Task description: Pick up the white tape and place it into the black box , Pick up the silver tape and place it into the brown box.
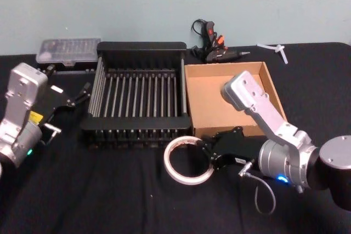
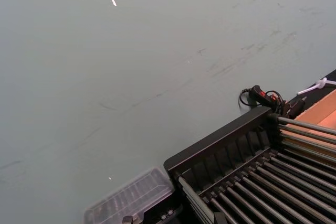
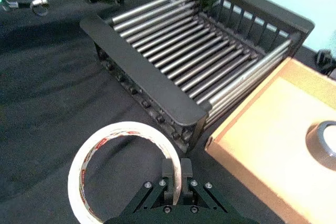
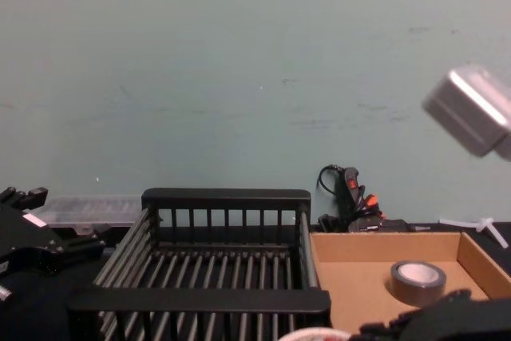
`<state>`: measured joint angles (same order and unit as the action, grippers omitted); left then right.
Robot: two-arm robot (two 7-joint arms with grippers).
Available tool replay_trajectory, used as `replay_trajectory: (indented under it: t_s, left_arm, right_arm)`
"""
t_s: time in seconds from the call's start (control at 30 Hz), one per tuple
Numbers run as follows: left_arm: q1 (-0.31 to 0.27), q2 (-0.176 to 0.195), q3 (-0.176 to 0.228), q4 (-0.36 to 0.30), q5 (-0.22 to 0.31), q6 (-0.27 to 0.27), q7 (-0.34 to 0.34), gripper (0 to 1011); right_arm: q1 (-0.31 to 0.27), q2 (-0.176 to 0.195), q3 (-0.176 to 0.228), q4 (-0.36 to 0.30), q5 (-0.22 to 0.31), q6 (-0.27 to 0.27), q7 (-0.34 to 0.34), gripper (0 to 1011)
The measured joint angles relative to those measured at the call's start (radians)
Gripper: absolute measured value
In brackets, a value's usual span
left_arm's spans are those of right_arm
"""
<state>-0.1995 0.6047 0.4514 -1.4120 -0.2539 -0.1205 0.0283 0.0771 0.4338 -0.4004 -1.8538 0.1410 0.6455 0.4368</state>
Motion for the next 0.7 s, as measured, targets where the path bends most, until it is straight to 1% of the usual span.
replay_trajectory:
  t_s: [0.2, 0.4, 0.57, 0.7]
  left_arm:
    - [0.000, 0.000, 0.000, 0.000, 0.000, 0.000, 0.000, 1001]
    - [0.000, 0.000, 0.000, 0.000, 0.000, 0.000, 0.000, 1001]
    - [0.000, 0.000, 0.000, 0.000, 0.000, 0.000, 0.000, 1001]
    - [0.000, 0.000, 0.000, 0.000, 0.000, 0.000, 0.000, 1001]
  right_arm:
    - [-0.004, 0.020, 0.005, -0.038, 0.013, -0.012, 0.002, 93]
    - [0.002, 0.030, 0.011, -0.054, 0.022, -0.027, -0.002, 93]
    - [0.018, 0.029, 0.017, -0.054, 0.027, -0.044, -0.012, 93]
    - [0.051, 0.021, 0.021, -0.033, 0.029, -0.066, -0.021, 93]
